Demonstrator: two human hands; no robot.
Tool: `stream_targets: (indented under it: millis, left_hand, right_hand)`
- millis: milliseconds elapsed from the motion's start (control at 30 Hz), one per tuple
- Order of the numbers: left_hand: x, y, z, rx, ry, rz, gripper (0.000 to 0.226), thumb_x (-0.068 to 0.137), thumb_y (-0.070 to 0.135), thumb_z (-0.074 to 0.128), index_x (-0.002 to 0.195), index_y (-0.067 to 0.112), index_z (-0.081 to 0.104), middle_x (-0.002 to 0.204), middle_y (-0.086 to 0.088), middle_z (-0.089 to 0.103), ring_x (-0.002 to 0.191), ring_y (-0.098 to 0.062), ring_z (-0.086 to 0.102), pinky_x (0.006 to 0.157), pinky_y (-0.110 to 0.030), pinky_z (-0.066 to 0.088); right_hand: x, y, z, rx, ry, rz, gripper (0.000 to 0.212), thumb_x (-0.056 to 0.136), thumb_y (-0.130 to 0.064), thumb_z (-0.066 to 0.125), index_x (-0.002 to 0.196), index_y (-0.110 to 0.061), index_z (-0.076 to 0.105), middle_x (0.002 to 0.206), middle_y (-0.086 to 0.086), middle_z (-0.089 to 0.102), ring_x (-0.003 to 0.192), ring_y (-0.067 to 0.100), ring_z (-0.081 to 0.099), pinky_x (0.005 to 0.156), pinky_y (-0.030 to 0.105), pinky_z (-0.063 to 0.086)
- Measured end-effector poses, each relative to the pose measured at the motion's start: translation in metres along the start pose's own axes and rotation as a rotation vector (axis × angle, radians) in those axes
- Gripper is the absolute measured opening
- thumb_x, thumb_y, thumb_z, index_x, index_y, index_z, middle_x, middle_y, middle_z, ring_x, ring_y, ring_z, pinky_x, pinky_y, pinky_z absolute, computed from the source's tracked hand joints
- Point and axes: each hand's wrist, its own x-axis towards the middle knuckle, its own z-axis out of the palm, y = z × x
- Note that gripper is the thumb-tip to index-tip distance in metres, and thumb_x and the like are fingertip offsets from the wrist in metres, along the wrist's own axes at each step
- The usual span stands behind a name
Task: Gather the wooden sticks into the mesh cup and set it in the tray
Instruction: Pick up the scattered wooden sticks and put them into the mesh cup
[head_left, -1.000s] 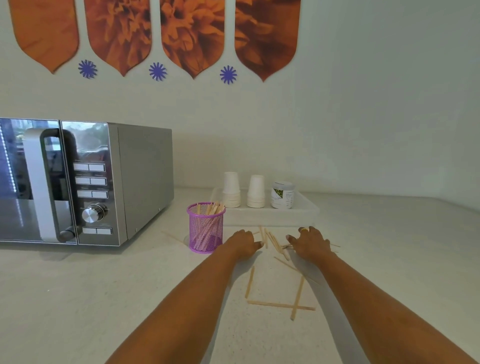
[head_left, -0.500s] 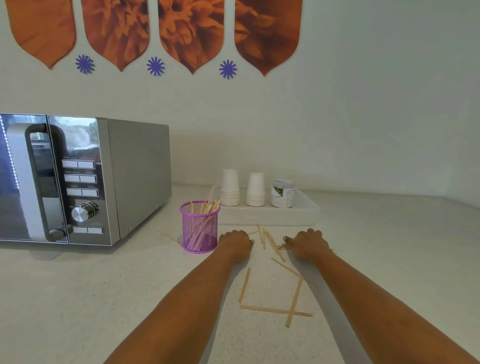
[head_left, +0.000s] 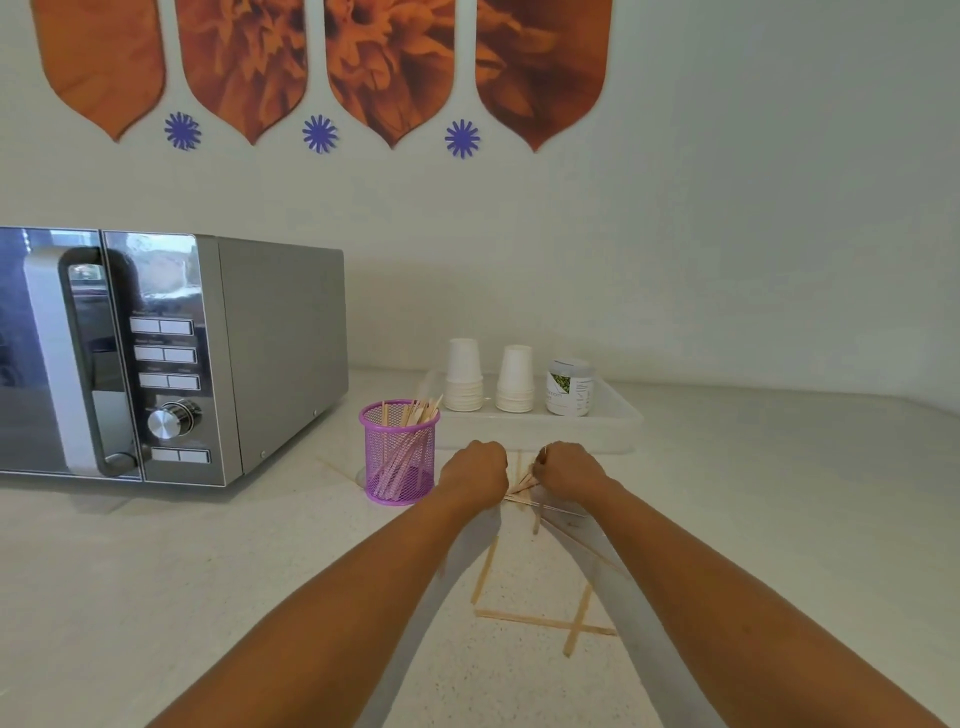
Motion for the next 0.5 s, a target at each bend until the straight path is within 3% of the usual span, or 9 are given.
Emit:
stream_targets:
  millis: [100,200,300,433,500]
  left_hand:
    - [-0.002,-0.008,-0.001,-0.033,-0.028,-0.025,0.033,0.096,0.007,0.044,0.126,0.002,0.055,0.13,-0.019,0.056,0.117,-0.032,0.058,0.096,-0.036,0.048]
    - [-0.006,-0.013,0.001,-0.027,-0.069,-0.024,0.034,0.097,0.008,0.042,0.128,0.003,0.053,0.133,-0.018,0.054,0.12,-0.03,0.055,0.098,-0.036,0.046]
    - [-0.01,-0.015,0.002,-0.014,-0.102,-0.013,0.035,0.097,0.008,0.041,0.131,0.003,0.05,0.135,-0.017,0.053,0.123,-0.029,0.053,0.1,-0.035,0.044]
    - [-0.013,-0.017,0.003,-0.002,-0.124,-0.012,0.035,0.097,0.009,0.041,0.131,0.003,0.05,0.135,-0.017,0.053,0.123,-0.029,0.053,0.101,-0.035,0.044]
    - [-0.016,-0.018,0.0,0.009,-0.134,-0.018,0.035,0.097,0.01,0.042,0.13,0.003,0.051,0.135,-0.017,0.054,0.122,-0.029,0.054,0.102,-0.036,0.045]
  right_hand:
    - [0.001,-0.005,0.003,0.008,-0.11,-0.043,0.047,0.098,-0.03,0.04,0.137,-0.003,0.045,0.144,0.018,0.045,0.133,0.031,0.043,0.107,0.035,0.036]
    - [-0.002,-0.015,0.005,-0.07,-0.203,-0.135,0.052,0.102,-0.032,0.03,0.149,-0.01,0.025,0.159,0.011,0.019,0.147,0.028,0.018,0.119,0.037,0.018]
    - [-0.009,-0.021,0.006,-0.074,-0.222,-0.142,0.048,0.104,-0.027,0.024,0.148,-0.01,0.026,0.158,0.01,0.024,0.147,0.029,0.017,0.118,0.04,0.018]
    - [-0.016,-0.021,0.004,-0.091,-0.255,-0.125,0.043,0.104,-0.026,0.025,0.138,-0.006,0.041,0.14,0.019,0.046,0.128,0.035,0.043,0.104,0.04,0.036]
    - [-0.02,-0.021,0.001,-0.158,-0.232,-0.146,0.042,0.103,-0.029,0.027,0.121,-0.003,0.055,0.133,0.022,0.051,0.119,0.034,0.049,0.093,0.037,0.04]
